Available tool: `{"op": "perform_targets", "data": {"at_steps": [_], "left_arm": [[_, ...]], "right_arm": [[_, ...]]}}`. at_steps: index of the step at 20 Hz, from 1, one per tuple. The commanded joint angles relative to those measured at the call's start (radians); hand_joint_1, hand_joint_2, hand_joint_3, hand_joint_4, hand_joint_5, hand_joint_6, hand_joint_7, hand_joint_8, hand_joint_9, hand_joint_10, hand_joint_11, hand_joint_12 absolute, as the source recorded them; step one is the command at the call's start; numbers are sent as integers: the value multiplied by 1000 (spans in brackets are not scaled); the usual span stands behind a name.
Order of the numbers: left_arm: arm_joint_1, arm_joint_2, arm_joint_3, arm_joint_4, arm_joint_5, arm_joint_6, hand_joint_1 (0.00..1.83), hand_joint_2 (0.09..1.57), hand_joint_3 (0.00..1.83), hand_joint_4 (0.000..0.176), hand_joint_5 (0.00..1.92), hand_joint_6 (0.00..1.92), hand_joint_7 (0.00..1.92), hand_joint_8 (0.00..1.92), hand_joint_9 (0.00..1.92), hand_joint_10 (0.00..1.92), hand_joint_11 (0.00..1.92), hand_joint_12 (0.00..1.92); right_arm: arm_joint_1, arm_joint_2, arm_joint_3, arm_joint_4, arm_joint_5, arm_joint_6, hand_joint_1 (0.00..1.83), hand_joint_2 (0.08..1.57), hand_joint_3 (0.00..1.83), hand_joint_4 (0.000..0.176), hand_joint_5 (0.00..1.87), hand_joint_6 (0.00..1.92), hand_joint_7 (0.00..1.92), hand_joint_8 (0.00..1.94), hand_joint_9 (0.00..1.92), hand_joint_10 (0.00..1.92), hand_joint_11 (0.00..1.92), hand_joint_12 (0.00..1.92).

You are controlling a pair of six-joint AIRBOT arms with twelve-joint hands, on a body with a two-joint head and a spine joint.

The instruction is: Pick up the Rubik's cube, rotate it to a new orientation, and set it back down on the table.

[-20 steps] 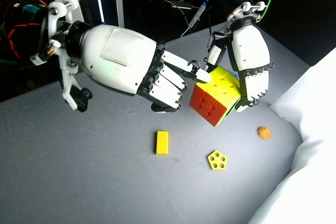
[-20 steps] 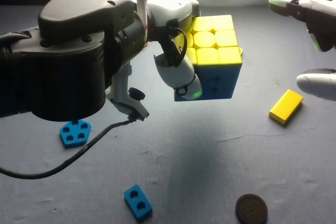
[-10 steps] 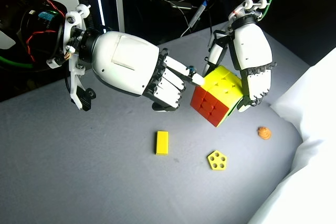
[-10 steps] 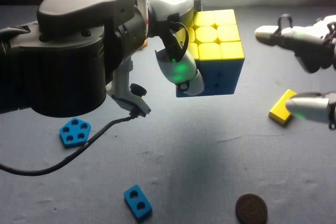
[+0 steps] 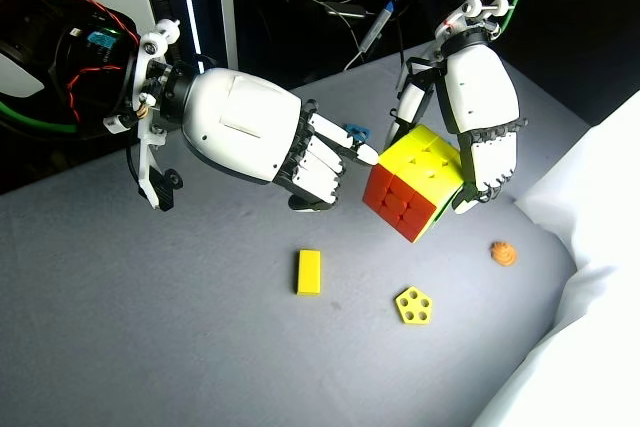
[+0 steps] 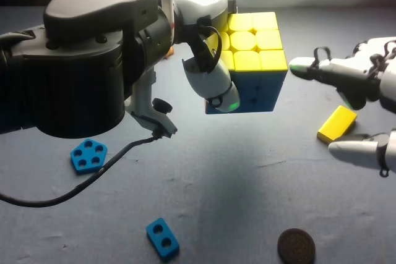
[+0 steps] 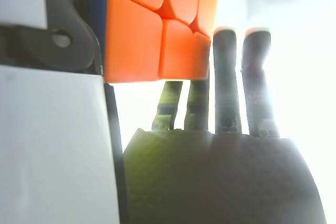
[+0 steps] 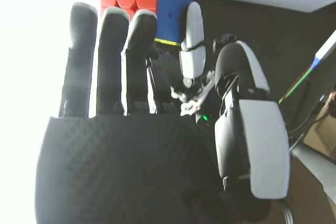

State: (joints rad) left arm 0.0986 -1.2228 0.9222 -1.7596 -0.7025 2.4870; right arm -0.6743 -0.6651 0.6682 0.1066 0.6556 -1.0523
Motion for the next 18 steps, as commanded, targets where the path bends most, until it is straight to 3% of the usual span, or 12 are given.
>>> {"op": "perform_targets", "data": {"at_steps": [1, 5, 6, 7, 8, 9, 10, 18], "left_arm": [[-19, 11, -2, 72, 4, -7, 1022, 1430, 2, 0, 421, 1672, 492, 1921, 233, 1921, 287, 1921], [-19, 11, -2, 72, 1, -7, 1028, 1425, 0, 0, 419, 1674, 512, 1900, 263, 1919, 312, 1921], [-19, 11, -2, 72, 1, -7, 1156, 1256, 0, 0, 220, 1603, 267, 1864, 244, 1910, 282, 1921], [-19, 11, -2, 72, 1, -7, 1187, 1217, 0, 0, 178, 1590, 194, 1871, 232, 1911, 277, 1921], [-19, 10, -2, 72, 1, -7, 1046, 1324, 0, 0, 467, 1630, 184, 1880, 239, 1913, 291, 1921], [-19, 10, -2, 72, -1, -7, 1036, 1395, 5, 0, 449, 1644, 443, 1890, 247, 1891, 293, 1921], [-19, 10, -2, 72, -1, -7, 1023, 1416, 5, 0, 429, 1682, 491, 1880, 231, 1863, 260, 1921], [-19, 10, -3, 72, -3, -7, 1018, 1429, 2, 0, 411, 1696, 503, 1898, 246, 1905, 288, 1921]], "right_arm": [[3, -1, -2, -4, 114, -8, 372, 1258, 0, 0, 89, 5, 403, 1796, 441, 1921, 405, 1921], [-1, -14, -2, -4, 121, -15, 389, 1254, 0, 0, 109, 7, 421, 1775, 440, 1921, 393, 1921], [-1, -16, -2, -4, 121, -15, 393, 1255, 0, 0, 93, 3, 429, 1796, 458, 1921, 410, 1921], [-1, -18, -2, -4, 121, -18, 384, 1257, 1, 0, 92, 3, 414, 1797, 456, 1921, 403, 1921], [-2, -21, -1, -4, 121, -23, 381, 1260, 2, 0, 95, 4, 426, 1791, 450, 1921, 391, 1921], [-2, -24, 0, 1, 123, -27, 367, 1263, 3, 0, 112, 10, 427, 1782, 445, 1921, 389, 1921], [-2, -27, 1, 5, 124, -31, 347, 1269, 4, 0, 95, 2, 400, 1783, 443, 1921, 382, 1921], [-13, -56, 14, 26, 114, -55, 379, 1256, 0, 0, 104, 1, 405, 1699, 400, 1921, 384, 1921]]}}
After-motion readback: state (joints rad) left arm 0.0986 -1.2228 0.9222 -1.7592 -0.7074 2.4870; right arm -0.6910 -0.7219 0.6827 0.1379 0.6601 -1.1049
